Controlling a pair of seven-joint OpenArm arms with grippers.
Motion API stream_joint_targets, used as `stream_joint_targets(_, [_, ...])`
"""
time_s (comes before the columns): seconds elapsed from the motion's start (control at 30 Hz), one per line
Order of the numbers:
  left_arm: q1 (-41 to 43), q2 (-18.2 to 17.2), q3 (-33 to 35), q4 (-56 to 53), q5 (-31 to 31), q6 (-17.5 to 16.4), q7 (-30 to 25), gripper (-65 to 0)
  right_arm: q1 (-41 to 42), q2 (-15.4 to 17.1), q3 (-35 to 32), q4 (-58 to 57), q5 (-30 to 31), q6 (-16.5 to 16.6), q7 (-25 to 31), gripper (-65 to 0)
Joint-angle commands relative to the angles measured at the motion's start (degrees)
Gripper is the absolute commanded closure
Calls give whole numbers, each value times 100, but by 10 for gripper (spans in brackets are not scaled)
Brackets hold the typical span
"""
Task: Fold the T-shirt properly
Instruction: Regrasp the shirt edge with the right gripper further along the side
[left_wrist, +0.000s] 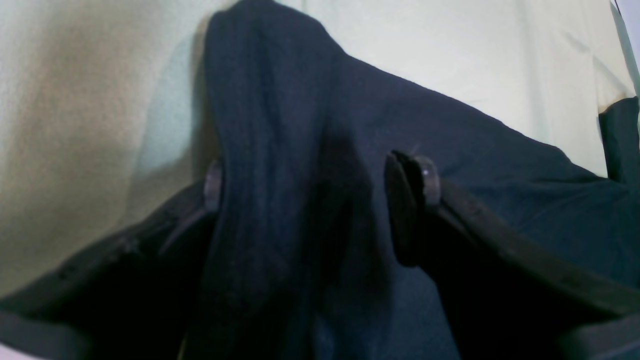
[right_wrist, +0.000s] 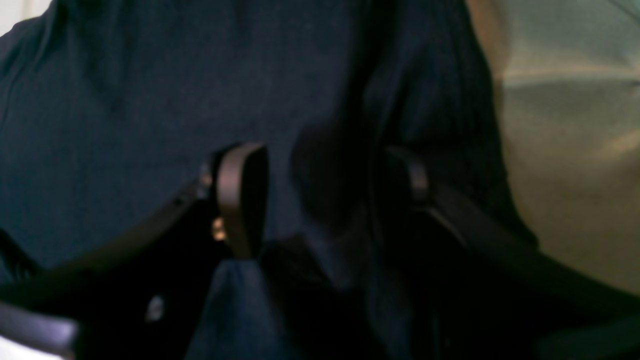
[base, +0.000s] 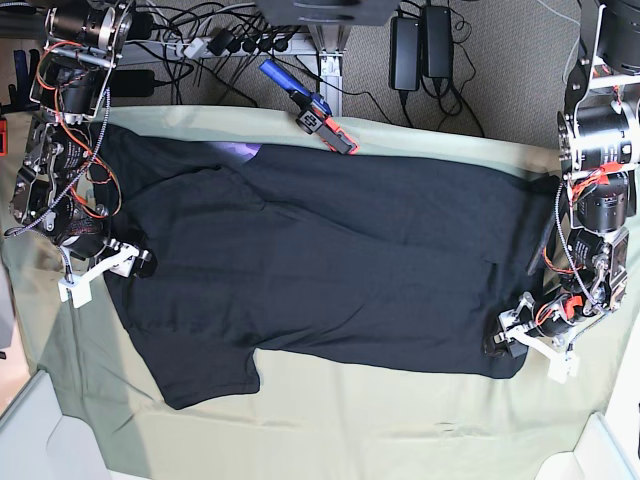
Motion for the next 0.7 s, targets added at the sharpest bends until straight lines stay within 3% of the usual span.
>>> stream_joint_targets(0.0, [-168,-31,7,96,-55,-144,20,-401,107,85,33,85,63,243,114,-354])
stream_joint_targets(0.03, [-168,-33,7,96,-52,-144,31,-354,107,85,33,85,63,243,142,-354])
stream_joint_targets(0.13, [-166,-33,7,96,-52,-146,72,-128,107,85,33,85,63,243,179,-354])
stream_joint_targets(0.2, [-168,-35,4,114,-57,-232,63,-67,109,85,33,85,63,243,179,-354])
stream_joint_targets(0.33, [-166,-96,4,435,-216,-776,96,-58,127,96,90,87,61,243,225,-354])
stream_joint_targets(0.5, [-166,-109,7,800,-608,-839,586,-58,210,116,442,92,63,243,345,-354])
stream_joint_targets(0.67, [-164,-114,7,802,-796,-881,717,-58,426,133,691,92,33,243,354,-354])
